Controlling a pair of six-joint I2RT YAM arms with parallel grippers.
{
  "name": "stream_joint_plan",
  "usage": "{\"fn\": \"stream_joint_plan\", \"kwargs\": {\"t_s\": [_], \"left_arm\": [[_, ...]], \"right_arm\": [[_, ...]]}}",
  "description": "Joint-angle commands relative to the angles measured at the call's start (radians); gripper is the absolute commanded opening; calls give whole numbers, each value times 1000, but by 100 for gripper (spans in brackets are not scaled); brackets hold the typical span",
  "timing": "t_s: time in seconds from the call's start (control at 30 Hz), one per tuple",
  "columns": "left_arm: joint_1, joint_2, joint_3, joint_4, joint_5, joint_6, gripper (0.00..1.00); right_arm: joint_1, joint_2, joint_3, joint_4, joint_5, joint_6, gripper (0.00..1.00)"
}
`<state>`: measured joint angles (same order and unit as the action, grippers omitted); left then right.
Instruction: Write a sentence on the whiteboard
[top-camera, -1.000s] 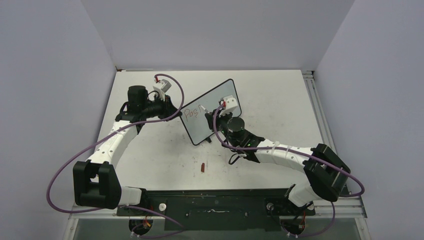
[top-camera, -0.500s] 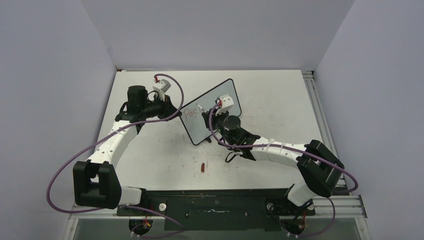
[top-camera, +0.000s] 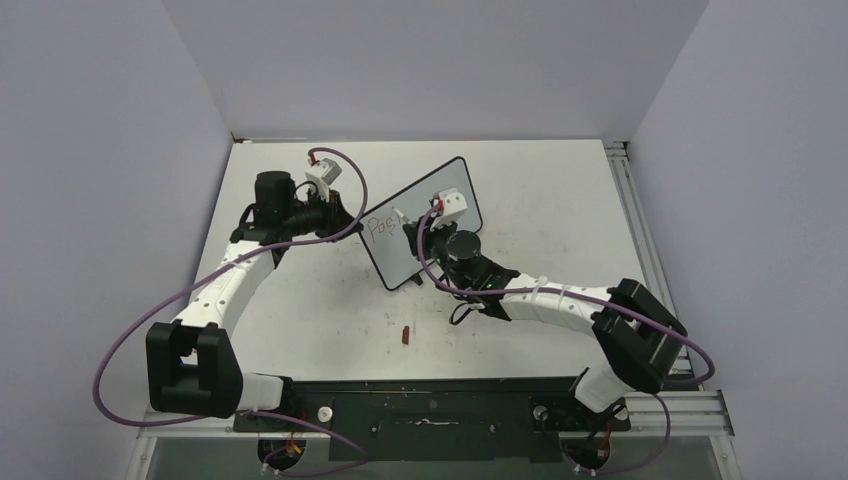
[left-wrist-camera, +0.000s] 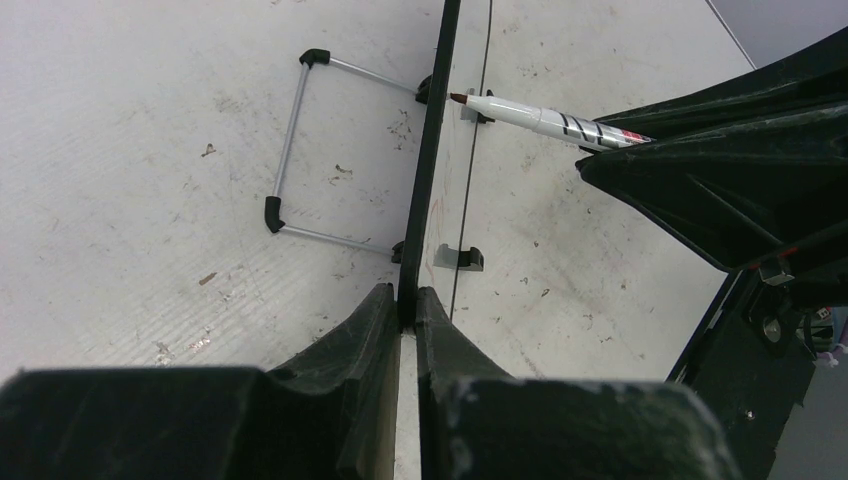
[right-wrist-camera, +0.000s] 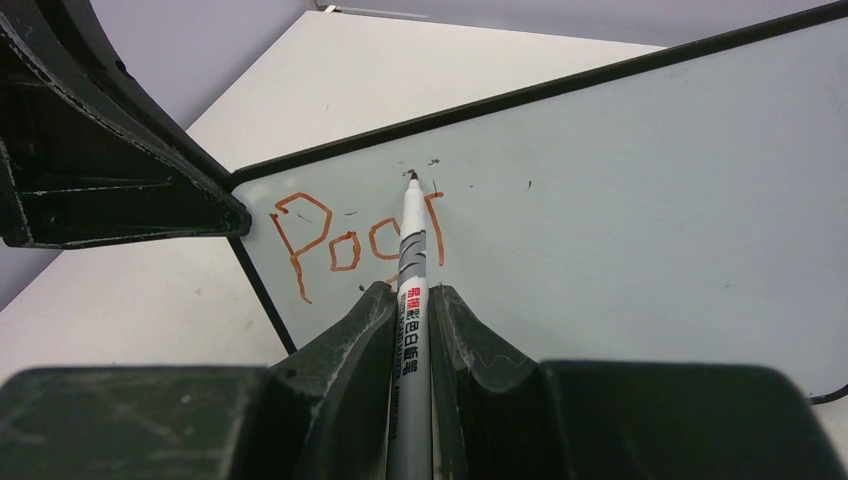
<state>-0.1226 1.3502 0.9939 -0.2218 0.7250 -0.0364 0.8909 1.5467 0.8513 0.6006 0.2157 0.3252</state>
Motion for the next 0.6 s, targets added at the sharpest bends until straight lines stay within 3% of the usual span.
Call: {"fn": "stream_joint_plan", "kwargs": {"t_s": [0.0,0.57], "left_arm": [[3,-20,39,17,18,23,0],[3,-31,32,21,19,21,0]], "right_arm": [[-6,-62,0,47,-6,3,5],[-7,-136,-65,-9,30,3,5]]}}
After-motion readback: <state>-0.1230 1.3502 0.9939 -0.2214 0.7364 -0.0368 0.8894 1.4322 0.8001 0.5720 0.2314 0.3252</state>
